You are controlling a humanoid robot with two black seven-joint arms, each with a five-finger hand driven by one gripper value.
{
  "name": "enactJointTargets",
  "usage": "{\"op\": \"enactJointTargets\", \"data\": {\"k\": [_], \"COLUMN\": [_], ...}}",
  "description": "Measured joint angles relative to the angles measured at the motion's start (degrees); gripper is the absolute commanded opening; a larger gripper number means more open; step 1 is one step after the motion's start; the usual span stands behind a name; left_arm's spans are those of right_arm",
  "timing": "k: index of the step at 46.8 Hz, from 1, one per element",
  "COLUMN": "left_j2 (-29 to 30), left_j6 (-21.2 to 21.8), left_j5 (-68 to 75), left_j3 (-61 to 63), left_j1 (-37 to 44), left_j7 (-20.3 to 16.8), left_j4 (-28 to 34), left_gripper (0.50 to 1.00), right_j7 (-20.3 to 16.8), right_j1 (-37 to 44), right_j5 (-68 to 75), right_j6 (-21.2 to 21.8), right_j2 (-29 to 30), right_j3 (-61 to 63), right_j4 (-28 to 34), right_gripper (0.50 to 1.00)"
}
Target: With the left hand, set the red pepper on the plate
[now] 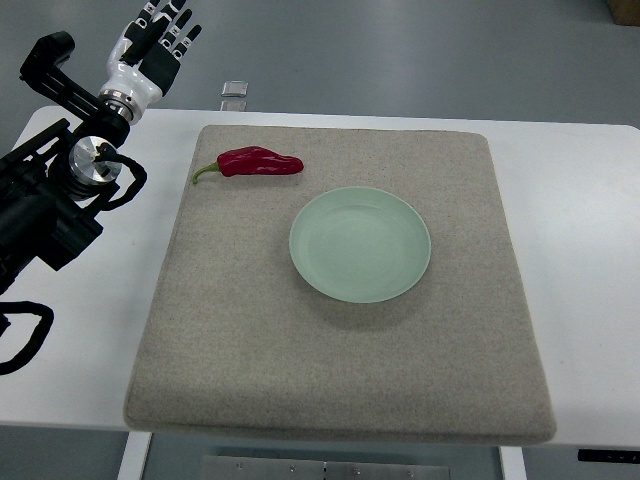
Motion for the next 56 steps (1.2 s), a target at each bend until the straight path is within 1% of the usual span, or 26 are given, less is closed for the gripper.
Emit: {"op": "enactJointTargets", "data": {"k": [18, 56], "left_j2": [-0.01, -0.16], "left_j6": [0.00, 0.00], "left_j5": [0.09, 0.20], "left_j3": [0.00, 0.00], "left_j1": [0.18, 0.62], "left_j7": [-0.68, -0.61], "left_j4": [0.08, 0.01], "left_gripper": [0.990, 0.990], "right_j7": [0.00, 0.00], "right_j1": [0.00, 0.00], "right_j5": [0.00, 0.00], "right_j6": [0.00, -0.01], "right_j2": [0.00, 0.00], "right_j3": [0.00, 0.00], "right_j4": [0.00, 0.00], "right_gripper": [0.928, 0.928]}}
